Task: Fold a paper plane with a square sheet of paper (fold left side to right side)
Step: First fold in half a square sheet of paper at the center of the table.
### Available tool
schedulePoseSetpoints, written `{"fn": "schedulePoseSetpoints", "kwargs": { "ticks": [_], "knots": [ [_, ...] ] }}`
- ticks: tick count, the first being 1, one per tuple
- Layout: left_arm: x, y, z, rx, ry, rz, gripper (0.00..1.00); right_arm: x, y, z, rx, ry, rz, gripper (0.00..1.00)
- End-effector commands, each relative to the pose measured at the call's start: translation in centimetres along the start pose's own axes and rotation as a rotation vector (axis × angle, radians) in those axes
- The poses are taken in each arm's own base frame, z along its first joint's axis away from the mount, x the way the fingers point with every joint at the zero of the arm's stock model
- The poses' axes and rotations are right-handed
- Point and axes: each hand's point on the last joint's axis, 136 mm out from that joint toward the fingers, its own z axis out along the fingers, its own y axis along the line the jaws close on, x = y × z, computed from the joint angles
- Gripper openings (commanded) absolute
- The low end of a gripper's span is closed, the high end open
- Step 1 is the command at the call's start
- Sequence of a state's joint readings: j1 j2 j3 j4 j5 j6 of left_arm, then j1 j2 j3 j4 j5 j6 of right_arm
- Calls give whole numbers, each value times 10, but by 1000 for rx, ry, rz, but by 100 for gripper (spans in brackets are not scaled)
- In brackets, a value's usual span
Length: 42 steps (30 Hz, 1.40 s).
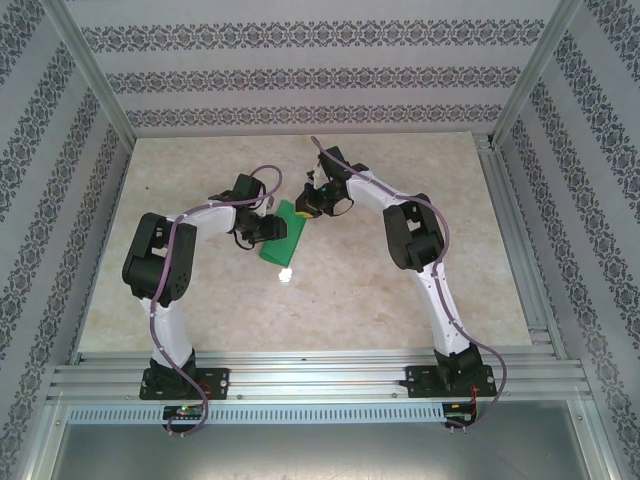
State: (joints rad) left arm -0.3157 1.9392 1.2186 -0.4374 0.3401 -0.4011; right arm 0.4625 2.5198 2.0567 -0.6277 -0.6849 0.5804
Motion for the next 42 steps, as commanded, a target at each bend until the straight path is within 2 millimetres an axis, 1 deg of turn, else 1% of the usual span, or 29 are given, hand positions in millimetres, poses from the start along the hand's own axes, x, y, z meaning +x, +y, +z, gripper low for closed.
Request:
{"fn": "schedulePoseSetpoints", "kwargs": {
  "ticks": [1,3,8,11,16,20,24,28,31,35,42],
  "knots": [
    [23,12,18,-80,83,19,52,-6,7,-7,1,-31,-31,12],
    [25,16,19,-101,87,21,51,-6,7,-9,5,-35,-32,15],
    [27,20,22,-126,92,25,49,-9,6,-18,24,-57,-40,26],
    [28,21,25,-133,98,26,49,-12,4,-28,44,-82,-42,33],
    [30,23,28,-138,105,24,49,-17,-7,-51,97,-131,-37,44],
    [32,22,30,-137,113,27,49,-17,-15,-68,139,-163,-37,51],
    [31,16,31,-112,114,22,49,-16,-25,-82,175,-184,-25,50],
    [28,11,30,-107,109,29,50,-9,-38,-86,217,-187,-8,48],
    [26,10,30,-110,104,31,52,-1,-46,-85,237,-176,7,48],
    [28,10,33,-111,112,31,52,8,-55,-82,250,-168,23,48],
    [30,8,37,-113,119,39,53,15,-56,-80,237,-162,30,48]
  ]
}}
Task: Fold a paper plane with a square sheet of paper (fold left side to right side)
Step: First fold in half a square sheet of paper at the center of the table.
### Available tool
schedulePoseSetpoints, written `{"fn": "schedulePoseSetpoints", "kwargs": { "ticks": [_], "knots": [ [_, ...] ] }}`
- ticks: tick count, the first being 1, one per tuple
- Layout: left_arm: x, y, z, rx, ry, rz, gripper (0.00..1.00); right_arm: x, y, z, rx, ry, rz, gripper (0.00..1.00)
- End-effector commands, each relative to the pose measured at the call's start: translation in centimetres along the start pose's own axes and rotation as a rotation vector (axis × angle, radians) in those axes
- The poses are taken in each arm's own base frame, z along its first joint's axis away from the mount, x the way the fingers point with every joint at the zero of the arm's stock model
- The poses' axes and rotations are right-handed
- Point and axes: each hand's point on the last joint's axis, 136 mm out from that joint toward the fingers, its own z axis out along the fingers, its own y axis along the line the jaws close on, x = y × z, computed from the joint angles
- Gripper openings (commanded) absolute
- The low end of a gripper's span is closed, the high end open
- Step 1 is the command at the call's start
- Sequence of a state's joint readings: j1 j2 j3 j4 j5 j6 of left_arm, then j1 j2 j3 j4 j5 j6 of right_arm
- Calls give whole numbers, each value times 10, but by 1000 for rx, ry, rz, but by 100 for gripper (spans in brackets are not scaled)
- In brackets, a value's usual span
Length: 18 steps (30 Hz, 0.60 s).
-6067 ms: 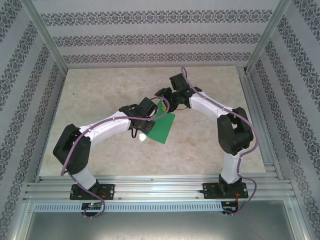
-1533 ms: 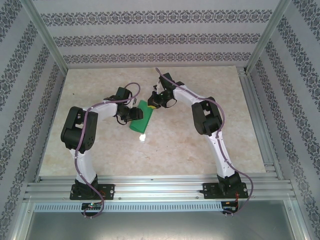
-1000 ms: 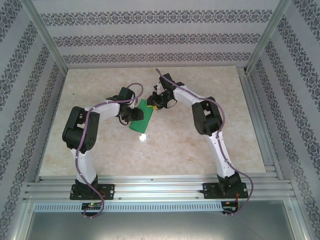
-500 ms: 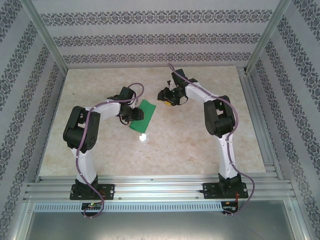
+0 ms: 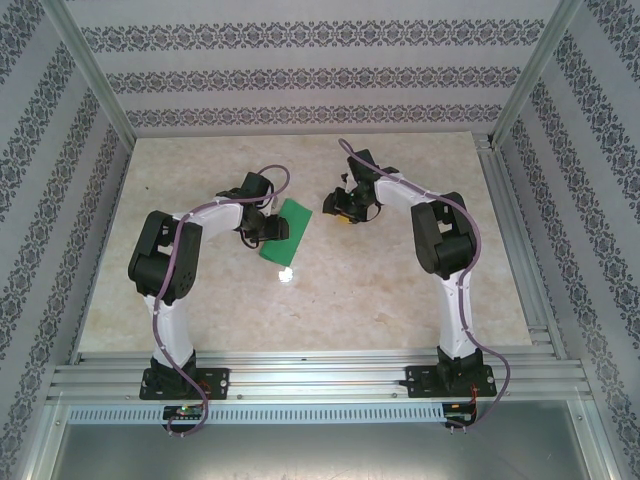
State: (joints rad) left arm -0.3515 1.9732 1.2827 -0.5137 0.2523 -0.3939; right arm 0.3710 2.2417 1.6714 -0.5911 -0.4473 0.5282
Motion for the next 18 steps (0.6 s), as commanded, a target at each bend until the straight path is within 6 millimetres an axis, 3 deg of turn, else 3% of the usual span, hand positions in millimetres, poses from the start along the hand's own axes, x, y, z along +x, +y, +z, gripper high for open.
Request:
{"fn": "schedulePoseSetpoints", "kwargs": {
  "ticks": [1,18],
  "knots": [
    [29,4,33,-26,99,19,53,-2,8,-9,-8,-31,-20,48],
    [34,-2,37,-47,113,53,56,1,6,-9,-9,-25,-13,48]
  ]
}}
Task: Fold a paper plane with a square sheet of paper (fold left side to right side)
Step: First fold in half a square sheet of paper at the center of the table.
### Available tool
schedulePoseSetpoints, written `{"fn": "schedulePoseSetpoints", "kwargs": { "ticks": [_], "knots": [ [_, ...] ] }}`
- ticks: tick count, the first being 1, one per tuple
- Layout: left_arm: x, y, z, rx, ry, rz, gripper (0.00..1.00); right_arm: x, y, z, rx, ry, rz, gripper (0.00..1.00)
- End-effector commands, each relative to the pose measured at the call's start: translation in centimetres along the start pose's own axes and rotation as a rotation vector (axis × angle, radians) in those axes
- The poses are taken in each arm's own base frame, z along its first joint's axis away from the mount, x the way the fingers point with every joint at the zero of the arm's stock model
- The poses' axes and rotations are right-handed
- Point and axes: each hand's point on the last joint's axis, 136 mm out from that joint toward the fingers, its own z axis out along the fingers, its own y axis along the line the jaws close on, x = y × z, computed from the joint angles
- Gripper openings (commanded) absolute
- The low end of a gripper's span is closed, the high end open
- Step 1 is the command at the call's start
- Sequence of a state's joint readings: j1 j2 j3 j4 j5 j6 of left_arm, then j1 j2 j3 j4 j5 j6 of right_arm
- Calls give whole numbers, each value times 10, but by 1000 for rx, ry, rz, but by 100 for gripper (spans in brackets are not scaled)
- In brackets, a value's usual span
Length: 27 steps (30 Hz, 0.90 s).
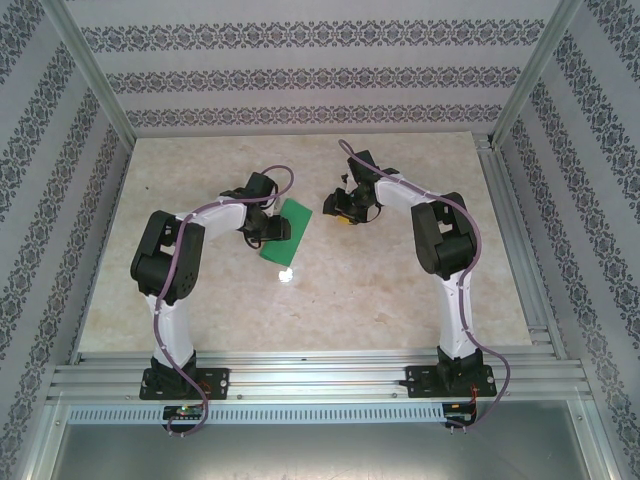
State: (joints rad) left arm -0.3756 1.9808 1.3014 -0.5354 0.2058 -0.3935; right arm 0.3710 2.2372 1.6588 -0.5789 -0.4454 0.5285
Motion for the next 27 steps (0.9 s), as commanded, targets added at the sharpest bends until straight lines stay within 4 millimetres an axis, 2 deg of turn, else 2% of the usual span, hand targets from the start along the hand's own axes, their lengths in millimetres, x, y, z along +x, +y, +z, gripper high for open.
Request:
{"fn": "schedulePoseSetpoints", "kwargs": {
  "ticks": [1,7,27],
  "knots": [
    [33,-3,35,-8,113,39,56,0,8,-9,-10,-21,-10,48],
    [34,-3,36,-15,116,46,56,0,10,-9,-18,-19,-11,48],
    [36,-4,41,-21,124,44,55,3,45,-7,-99,-19,-27,47]
  ]
}}
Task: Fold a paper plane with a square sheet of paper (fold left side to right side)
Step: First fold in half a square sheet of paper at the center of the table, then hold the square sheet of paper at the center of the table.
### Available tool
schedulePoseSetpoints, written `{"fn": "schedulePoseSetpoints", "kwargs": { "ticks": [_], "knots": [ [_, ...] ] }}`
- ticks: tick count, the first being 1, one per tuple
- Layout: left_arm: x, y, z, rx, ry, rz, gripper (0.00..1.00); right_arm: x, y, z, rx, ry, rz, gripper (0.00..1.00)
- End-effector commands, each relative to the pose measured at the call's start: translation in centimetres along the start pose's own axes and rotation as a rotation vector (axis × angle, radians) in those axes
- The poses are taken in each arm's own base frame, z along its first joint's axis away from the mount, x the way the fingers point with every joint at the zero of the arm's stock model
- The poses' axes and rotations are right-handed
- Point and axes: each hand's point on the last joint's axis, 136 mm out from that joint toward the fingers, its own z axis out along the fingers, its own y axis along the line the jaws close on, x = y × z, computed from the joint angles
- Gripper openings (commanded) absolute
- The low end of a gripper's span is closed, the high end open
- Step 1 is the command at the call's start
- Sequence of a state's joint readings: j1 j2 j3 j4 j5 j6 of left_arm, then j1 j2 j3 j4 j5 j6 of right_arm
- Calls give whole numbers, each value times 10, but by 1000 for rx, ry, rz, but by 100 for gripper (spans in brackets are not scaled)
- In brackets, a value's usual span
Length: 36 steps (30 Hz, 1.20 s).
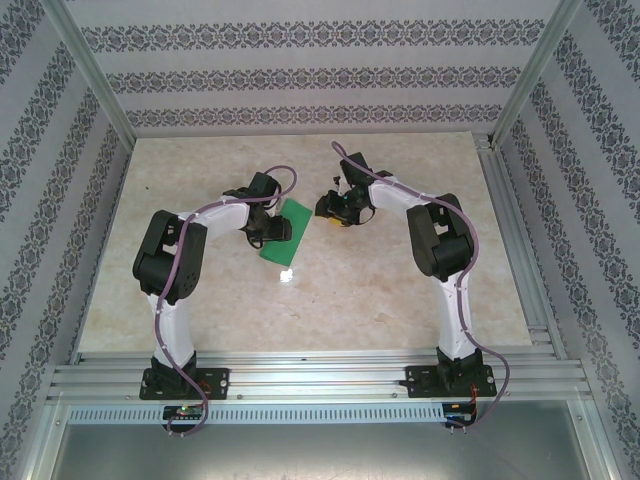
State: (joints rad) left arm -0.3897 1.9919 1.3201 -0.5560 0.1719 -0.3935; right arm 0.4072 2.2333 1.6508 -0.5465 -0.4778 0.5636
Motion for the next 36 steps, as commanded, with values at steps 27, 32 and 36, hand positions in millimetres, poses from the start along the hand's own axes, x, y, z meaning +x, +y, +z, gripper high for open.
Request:
{"fn": "schedulePoseSetpoints", "kwargs": {
  "ticks": [27,32,36],
  "knots": [
    [39,-8,45,7,132,47,56,-7,57,21,-140,-24,46,21],
    [40,-7,45,4,132,46,56,-5,62,28,-147,-13,48,19],
    [39,-7,45,5,133,46,56,-2,64,34,-146,-1,47,17]
  ]
}}
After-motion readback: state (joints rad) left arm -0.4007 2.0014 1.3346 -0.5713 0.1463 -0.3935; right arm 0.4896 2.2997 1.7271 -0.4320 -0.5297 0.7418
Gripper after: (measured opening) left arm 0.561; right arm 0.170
